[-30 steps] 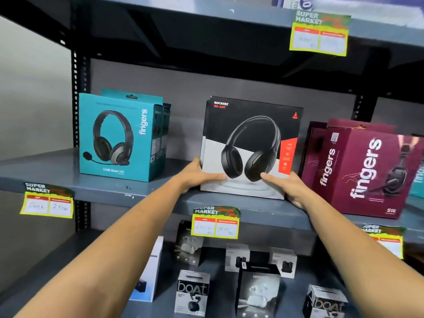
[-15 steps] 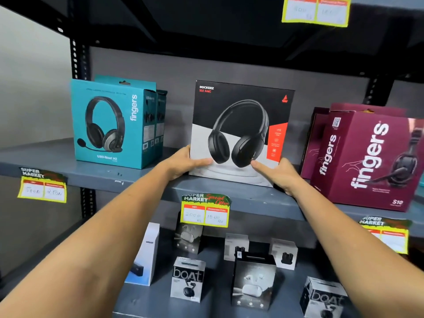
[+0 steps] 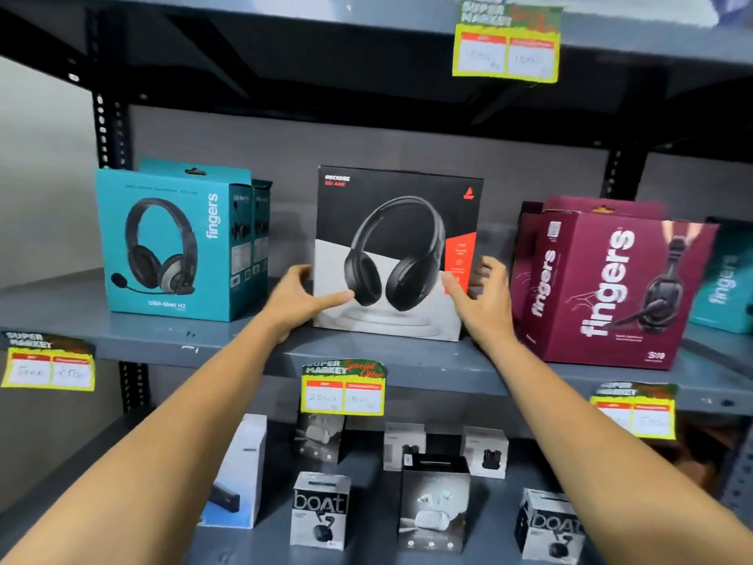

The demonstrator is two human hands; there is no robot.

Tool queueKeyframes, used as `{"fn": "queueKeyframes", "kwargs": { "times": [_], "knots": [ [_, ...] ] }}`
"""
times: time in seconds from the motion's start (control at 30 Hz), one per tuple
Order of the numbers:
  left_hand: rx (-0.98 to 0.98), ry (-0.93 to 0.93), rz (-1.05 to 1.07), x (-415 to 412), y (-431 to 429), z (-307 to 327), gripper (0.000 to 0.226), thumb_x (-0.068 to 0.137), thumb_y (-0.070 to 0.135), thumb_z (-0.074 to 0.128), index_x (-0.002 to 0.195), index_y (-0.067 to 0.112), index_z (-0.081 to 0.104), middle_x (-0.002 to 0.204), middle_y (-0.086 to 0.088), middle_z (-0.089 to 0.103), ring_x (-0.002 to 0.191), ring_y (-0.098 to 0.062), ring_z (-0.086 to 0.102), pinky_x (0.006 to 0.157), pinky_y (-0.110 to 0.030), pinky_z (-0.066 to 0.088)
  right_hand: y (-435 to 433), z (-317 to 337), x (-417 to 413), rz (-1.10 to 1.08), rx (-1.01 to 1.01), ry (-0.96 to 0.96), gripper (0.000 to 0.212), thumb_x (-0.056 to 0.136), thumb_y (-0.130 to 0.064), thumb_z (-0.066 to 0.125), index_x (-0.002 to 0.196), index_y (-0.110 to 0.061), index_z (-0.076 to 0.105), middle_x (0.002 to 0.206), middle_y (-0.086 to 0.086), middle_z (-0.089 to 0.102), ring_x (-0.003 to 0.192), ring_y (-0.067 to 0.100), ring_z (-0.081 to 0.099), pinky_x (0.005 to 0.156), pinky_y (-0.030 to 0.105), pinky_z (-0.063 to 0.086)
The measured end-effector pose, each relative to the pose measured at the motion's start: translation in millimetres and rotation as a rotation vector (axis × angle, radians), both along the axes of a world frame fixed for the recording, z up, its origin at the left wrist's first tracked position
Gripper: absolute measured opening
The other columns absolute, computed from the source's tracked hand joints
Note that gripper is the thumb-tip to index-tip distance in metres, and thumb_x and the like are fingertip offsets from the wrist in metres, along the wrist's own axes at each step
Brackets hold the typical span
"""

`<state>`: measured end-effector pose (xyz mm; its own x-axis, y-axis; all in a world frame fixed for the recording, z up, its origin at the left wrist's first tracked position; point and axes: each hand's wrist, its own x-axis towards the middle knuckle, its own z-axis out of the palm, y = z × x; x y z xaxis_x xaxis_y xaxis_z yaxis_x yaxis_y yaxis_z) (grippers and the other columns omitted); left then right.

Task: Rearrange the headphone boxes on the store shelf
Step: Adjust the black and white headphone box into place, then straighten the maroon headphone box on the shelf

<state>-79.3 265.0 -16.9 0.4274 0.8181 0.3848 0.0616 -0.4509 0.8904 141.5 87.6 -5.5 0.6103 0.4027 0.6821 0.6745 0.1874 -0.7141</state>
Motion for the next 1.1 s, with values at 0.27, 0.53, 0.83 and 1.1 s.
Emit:
{"fn": "queueKeyframes", "kwargs": {
  "times": [0.27, 0.53, 0.83, 1.1],
  "knots": [
    [0.475, -0.414, 0.426, 13, -98, 18, 0.032, 0.081, 0.027, 0.076, 0.064, 0.013, 0.052, 0.055, 0.007, 0.051, 0.052, -0.004, 0.050, 0.062, -0.018, 0.043, -88, -6, 9, -0.358, 0.304, -0.512, 0.027, 0.088, -0.026, 0.060, 0.092, 0.000, 0.054, 0.092, 0.014, 0.054, 0.086, 0.017, 0.045, 0.080, 0.027, 0.040],
    [0.298, -0.171, -0.109, 167, -229, -5, 0.079, 0.063, 0.050, 0.088, 0.122, 0.011, 0.053, 0.119, 0.003, 0.055, 0.109, -0.010, 0.054, 0.098, -0.026, 0.045, -182, 12, 107, -0.521, 0.216, -0.365, 0.074, 0.075, -0.045, 0.072, 0.126, 0.001, 0.043, 0.137, 0.022, 0.042, 0.128, 0.032, 0.038, 0.109, 0.042, 0.030],
    [0.008, 0.047, -0.235, 266, -214, 2, 0.123, 0.017, 0.071, 0.090, 0.124, 0.025, 0.051, 0.123, 0.006, 0.063, 0.108, -0.013, 0.064, 0.098, -0.038, 0.053, -194, 1, 207, 0.174, -0.149, 0.297, 0.110, 0.041, -0.059, 0.091, 0.135, -0.019, 0.049, 0.122, 0.005, 0.068, 0.101, 0.017, 0.069, 0.082, 0.032, 0.055],
    [-0.137, -0.018, -0.347, 284, -206, 3, 0.090, 0.048, 0.035, 0.098, 0.123, 0.017, 0.053, 0.117, 0.001, 0.070, 0.101, -0.013, 0.067, 0.091, -0.031, 0.054, -178, 4, 231, 0.375, -0.151, 0.424, 0.086, 0.058, -0.040, 0.081, 0.134, -0.015, 0.050, 0.111, 0.009, 0.071, 0.090, 0.018, 0.072, 0.071, 0.029, 0.060]
  ]
}}
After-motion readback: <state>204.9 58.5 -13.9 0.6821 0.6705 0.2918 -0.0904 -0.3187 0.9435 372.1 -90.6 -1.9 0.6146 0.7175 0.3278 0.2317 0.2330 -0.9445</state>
